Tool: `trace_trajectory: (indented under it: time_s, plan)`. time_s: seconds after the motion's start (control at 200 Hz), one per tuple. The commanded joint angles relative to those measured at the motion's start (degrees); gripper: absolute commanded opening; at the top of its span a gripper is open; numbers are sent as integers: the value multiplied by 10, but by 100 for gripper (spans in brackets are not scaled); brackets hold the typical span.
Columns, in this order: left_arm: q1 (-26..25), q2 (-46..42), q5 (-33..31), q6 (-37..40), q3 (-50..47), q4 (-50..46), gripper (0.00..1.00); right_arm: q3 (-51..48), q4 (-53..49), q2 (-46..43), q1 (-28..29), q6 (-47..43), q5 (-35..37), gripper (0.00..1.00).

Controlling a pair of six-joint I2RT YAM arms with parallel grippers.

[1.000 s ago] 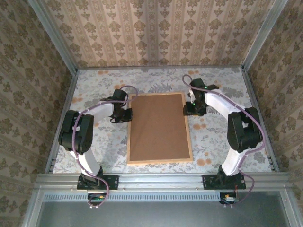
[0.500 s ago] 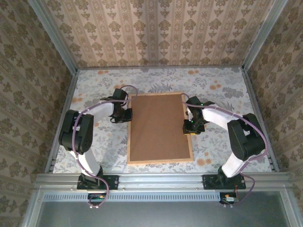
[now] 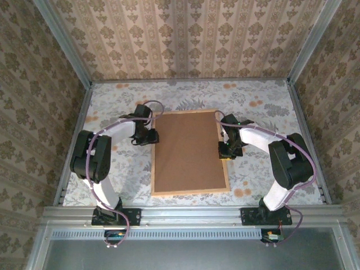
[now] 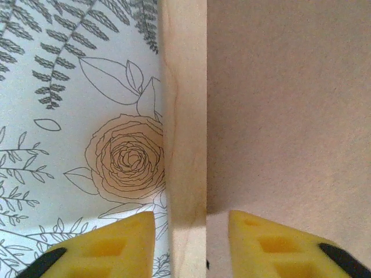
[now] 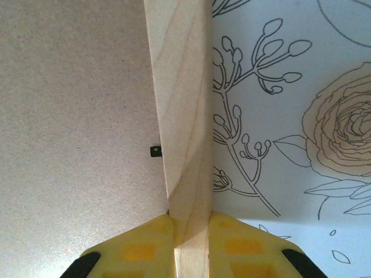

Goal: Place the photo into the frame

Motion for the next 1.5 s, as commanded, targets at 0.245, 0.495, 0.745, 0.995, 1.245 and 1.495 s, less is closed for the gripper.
trace_trajectory:
  time_s: [0.245, 0.495, 0.745, 0.995, 1.245, 1.495]
  plan:
    - [53, -57, 26, -7, 1, -27, 58, -17, 13, 21, 11, 51, 23, 15]
    - [62, -21, 74, -4, 40, -49, 34, -15, 15, 19, 12, 52, 16, 15]
    - [49, -35, 83, 15, 2, -86, 28, -6, 12, 22, 13, 47, 11, 14]
    - [39, -16, 101, 20, 6, -88, 23, -2, 9, 25, 12, 43, 12, 14]
    - [33, 1, 108, 18, -1, -79, 20, 2, 6, 24, 12, 41, 15, 15]
    - [33, 9, 104, 19, -5, -75, 17, 3, 3, 23, 13, 40, 16, 15]
